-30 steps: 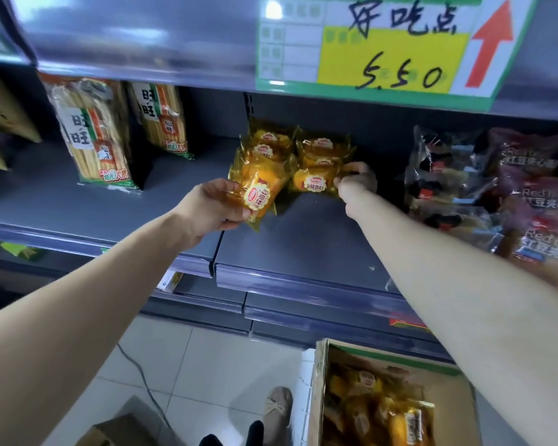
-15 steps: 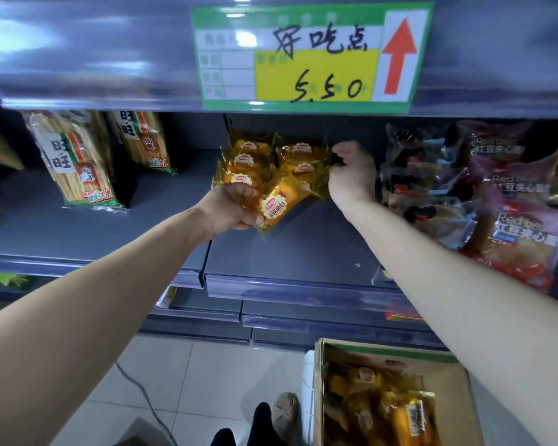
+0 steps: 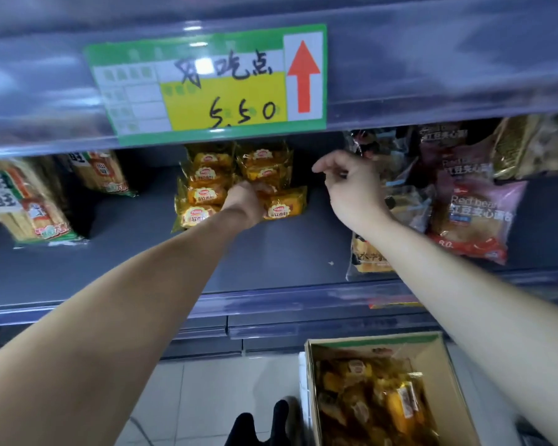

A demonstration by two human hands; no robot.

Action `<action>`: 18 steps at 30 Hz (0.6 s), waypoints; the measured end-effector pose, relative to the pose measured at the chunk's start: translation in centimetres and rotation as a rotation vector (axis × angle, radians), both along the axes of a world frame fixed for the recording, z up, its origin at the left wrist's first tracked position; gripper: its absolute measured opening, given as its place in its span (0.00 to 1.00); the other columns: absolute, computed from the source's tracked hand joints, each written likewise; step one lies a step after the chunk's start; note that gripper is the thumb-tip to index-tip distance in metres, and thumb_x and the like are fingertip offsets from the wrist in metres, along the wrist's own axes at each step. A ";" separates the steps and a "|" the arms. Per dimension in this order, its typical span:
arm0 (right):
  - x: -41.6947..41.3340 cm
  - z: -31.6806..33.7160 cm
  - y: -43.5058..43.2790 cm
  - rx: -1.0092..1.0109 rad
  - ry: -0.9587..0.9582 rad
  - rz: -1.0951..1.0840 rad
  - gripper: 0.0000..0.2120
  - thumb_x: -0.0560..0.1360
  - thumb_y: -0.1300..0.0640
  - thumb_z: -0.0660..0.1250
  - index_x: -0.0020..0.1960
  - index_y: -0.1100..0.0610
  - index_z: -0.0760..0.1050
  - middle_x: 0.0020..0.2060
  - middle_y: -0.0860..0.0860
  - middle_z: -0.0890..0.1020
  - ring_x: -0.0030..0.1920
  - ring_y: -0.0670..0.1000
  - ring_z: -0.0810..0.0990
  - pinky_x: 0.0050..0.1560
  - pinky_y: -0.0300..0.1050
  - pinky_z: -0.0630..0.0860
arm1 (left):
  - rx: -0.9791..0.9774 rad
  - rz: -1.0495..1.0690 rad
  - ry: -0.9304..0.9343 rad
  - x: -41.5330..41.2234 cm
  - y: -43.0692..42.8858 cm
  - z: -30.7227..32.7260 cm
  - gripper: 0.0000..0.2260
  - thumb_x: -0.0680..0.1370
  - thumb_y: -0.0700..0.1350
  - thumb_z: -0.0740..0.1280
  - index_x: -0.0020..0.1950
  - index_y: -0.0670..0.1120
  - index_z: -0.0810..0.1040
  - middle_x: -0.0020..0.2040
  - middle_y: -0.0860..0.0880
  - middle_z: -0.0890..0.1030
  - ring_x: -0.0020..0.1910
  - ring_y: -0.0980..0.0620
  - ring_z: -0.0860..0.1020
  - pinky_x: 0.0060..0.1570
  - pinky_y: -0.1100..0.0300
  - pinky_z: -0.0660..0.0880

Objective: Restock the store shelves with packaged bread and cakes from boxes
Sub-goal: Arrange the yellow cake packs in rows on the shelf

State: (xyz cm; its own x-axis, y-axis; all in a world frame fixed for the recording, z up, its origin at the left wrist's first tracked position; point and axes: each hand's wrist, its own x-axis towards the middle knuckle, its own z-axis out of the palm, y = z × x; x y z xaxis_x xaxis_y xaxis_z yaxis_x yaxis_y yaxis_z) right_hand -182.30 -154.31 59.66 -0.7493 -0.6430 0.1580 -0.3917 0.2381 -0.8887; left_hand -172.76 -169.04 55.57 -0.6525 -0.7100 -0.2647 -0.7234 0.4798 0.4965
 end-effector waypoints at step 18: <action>2.9 -3.1 13.5 0.279 -0.104 0.240 0.16 0.74 0.70 0.58 0.40 0.53 0.77 0.38 0.50 0.81 0.41 0.51 0.81 0.50 0.51 0.78 | -0.055 0.074 0.287 3.5 14.2 0.5 0.13 0.73 0.31 0.61 0.53 0.40 0.79 0.55 0.43 0.72 0.51 0.44 0.76 0.51 0.64 0.69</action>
